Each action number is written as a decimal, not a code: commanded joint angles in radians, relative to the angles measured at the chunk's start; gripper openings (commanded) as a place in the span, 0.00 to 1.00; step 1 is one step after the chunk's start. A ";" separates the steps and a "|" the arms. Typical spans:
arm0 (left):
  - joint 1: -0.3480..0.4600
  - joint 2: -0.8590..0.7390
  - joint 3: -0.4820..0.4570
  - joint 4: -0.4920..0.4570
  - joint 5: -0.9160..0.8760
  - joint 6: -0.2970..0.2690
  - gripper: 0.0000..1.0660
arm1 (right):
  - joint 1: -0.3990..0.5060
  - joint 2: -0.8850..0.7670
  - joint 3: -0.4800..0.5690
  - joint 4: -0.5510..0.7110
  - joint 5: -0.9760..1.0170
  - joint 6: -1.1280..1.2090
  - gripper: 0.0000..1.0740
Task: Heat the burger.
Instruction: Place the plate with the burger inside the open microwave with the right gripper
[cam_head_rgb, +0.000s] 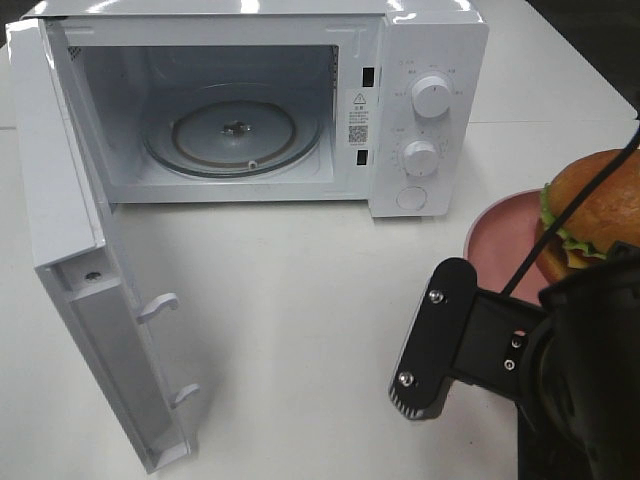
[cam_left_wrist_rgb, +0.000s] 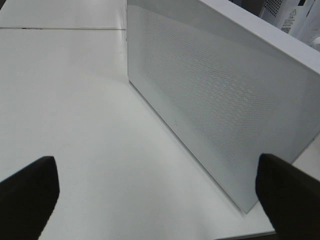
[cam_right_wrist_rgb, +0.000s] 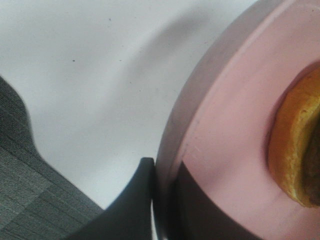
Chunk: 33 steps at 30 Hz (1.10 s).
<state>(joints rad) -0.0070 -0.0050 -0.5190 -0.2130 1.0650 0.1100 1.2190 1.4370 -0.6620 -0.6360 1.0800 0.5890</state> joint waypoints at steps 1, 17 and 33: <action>-0.001 -0.017 0.004 -0.009 -0.002 0.000 0.94 | 0.076 -0.006 0.002 -0.060 0.049 -0.025 0.01; -0.001 -0.017 0.004 -0.009 -0.002 0.000 0.94 | 0.237 -0.006 0.002 -0.062 0.033 -0.120 0.02; -0.001 -0.017 0.004 -0.009 -0.002 0.000 0.94 | 0.238 -0.006 0.002 -0.135 -0.088 -0.278 0.02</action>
<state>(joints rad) -0.0070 -0.0050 -0.5190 -0.2130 1.0650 0.1100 1.4560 1.4370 -0.6620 -0.7000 0.9720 0.3490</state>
